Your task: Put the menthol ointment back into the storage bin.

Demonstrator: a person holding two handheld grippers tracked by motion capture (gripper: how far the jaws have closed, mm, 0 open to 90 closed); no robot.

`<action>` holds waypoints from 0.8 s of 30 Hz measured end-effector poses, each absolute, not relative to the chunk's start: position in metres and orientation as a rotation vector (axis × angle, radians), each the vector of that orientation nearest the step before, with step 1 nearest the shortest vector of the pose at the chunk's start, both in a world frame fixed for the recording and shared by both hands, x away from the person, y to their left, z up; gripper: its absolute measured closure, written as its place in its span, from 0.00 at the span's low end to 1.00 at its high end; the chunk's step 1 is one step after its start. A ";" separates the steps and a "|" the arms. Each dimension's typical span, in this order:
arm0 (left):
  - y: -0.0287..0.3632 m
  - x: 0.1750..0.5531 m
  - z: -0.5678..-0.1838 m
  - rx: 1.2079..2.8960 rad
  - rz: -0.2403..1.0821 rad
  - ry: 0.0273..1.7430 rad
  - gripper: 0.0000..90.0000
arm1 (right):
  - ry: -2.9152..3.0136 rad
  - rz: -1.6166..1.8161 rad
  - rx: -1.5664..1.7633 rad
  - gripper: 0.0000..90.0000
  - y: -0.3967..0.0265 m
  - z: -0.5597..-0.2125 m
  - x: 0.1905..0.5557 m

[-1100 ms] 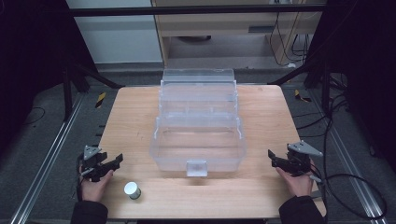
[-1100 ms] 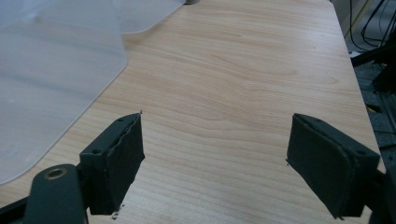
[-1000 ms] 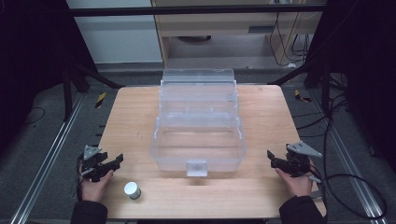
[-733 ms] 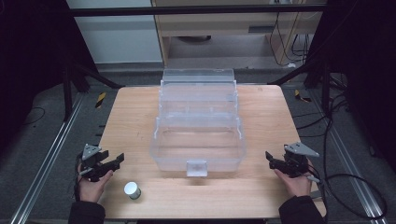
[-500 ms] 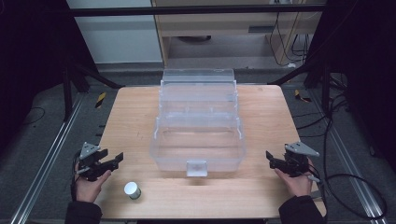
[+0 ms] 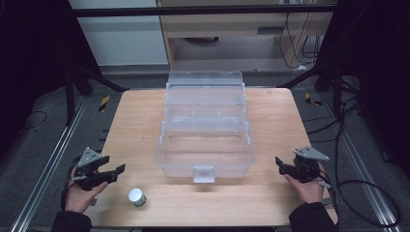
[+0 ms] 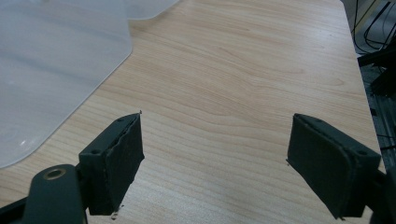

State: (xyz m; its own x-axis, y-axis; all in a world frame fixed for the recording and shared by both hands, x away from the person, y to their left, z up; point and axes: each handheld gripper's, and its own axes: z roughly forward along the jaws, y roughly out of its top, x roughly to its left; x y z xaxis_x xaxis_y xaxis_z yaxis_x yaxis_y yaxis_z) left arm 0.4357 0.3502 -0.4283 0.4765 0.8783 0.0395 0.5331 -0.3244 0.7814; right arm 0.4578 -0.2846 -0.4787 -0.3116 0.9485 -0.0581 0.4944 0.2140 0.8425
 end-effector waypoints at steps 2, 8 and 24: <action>0.351 0.435 -0.423 2.033 0.606 1.130 0.30 | 1.909 0.986 1.329 0.20 -0.284 -0.479 0.458; 0.349 0.436 -0.407 2.101 0.603 1.037 0.28 | 1.919 0.960 1.309 0.20 -0.283 -0.480 0.458; 0.337 0.438 -0.383 2.351 0.500 0.753 0.26 | 1.927 0.923 1.287 0.20 -0.283 -0.481 0.458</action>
